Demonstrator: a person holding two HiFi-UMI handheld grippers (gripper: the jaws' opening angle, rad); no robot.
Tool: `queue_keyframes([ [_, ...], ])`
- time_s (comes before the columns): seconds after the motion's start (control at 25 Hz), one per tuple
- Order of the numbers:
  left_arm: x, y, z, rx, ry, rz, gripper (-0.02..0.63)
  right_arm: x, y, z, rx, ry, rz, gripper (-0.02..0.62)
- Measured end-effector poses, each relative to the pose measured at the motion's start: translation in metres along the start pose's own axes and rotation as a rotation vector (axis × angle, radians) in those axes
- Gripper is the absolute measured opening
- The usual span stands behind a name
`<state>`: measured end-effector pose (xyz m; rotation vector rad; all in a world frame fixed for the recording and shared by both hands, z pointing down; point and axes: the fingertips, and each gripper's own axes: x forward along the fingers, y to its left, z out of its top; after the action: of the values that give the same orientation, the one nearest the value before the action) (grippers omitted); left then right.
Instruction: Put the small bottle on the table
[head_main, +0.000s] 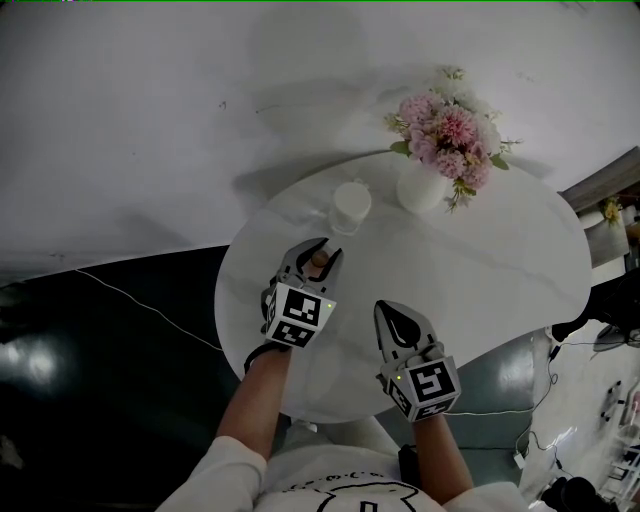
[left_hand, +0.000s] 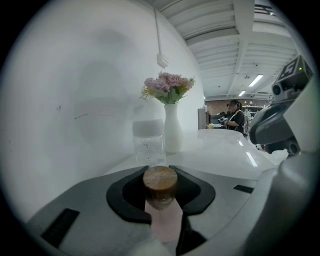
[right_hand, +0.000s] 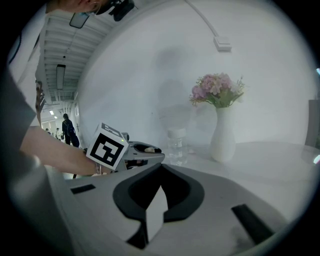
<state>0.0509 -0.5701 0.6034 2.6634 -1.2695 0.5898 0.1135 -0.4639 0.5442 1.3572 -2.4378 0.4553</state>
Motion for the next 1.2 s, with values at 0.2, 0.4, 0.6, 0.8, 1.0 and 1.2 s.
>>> queue_keyframes([
  [0.2, 0.0, 0.0, -0.001, 0.01, 0.008, 0.012, 0.117, -0.002, 0.003, 0.001, 0.002, -0.009, 0.006, -0.009],
  [0.4, 0.002, -0.002, -0.002, 0.013, 0.021, 0.01, 0.123, -0.004, 0.007, 0.0, 0.007, -0.011, 0.017, -0.008],
  [0.6, 0.002, -0.009, -0.009, 0.0, 0.048, -0.006, 0.258, -0.008, 0.009, -0.001, 0.023, -0.014, 0.021, -0.009],
  [0.8, -0.008, -0.003, -0.009, -0.047, 0.034, 0.039, 0.324, -0.014, 0.01, 0.002, 0.029, -0.025, 0.01, -0.008],
  [1.0, -0.029, 0.001, -0.005, -0.066, 0.016, 0.066, 0.33, -0.023, 0.018, 0.004, 0.033, -0.04, -0.005, -0.009],
  [1.2, -0.052, -0.005, 0.003, -0.069, -0.009, 0.067, 0.33, -0.037, 0.033, 0.007, 0.022, -0.054, -0.013, -0.008],
])
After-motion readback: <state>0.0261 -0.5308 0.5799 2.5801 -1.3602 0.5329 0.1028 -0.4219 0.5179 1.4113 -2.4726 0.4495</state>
